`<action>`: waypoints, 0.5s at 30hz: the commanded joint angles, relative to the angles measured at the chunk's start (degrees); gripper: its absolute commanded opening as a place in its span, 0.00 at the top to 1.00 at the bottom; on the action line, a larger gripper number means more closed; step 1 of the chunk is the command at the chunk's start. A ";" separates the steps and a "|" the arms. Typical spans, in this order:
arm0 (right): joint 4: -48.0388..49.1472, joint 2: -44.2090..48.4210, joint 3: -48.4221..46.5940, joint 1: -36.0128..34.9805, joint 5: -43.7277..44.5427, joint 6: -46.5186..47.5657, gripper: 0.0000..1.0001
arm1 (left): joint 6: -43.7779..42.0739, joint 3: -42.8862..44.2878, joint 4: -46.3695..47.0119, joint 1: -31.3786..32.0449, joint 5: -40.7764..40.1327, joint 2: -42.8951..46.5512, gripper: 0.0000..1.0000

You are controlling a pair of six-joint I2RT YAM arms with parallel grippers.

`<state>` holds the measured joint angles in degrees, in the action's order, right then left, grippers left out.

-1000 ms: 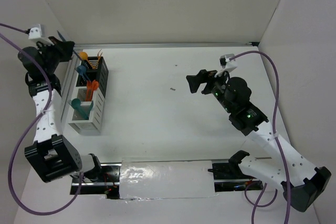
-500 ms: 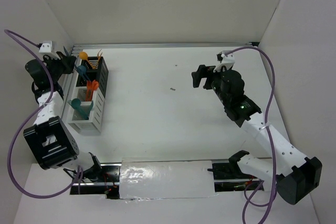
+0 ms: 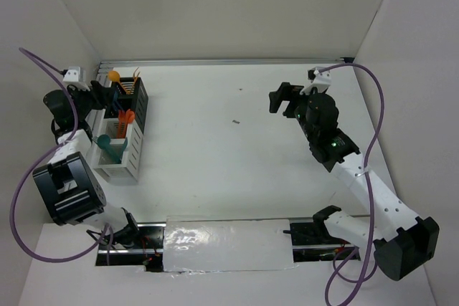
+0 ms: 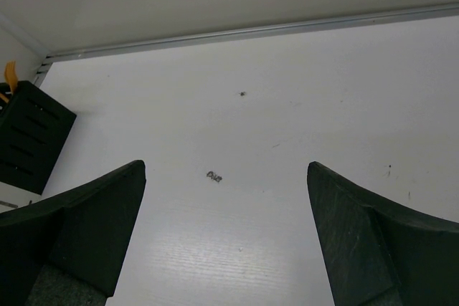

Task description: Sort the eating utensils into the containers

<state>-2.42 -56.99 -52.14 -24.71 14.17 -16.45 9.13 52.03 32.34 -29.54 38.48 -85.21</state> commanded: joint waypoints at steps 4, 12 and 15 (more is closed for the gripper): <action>-1.18 -1.54 -3.67 0.54 -0.29 -0.17 0.00 | 0.72 -1.41 4.06 -0.52 -2.88 4.87 0.14; -1.72 -0.84 -3.67 0.71 -1.34 -1.21 0.00 | 3.26 8.24 -12.44 -0.96 -6.07 13.31 0.08; -1.72 -0.31 -3.14 0.63 -1.34 -1.92 0.00 | 4.32 17.91 -24.31 -0.70 1.12 14.62 0.10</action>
<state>-4.08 -58.65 -53.12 -24.47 12.91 -17.28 11.86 61.56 17.50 -30.15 33.78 -74.04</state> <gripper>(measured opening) 0.998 0.906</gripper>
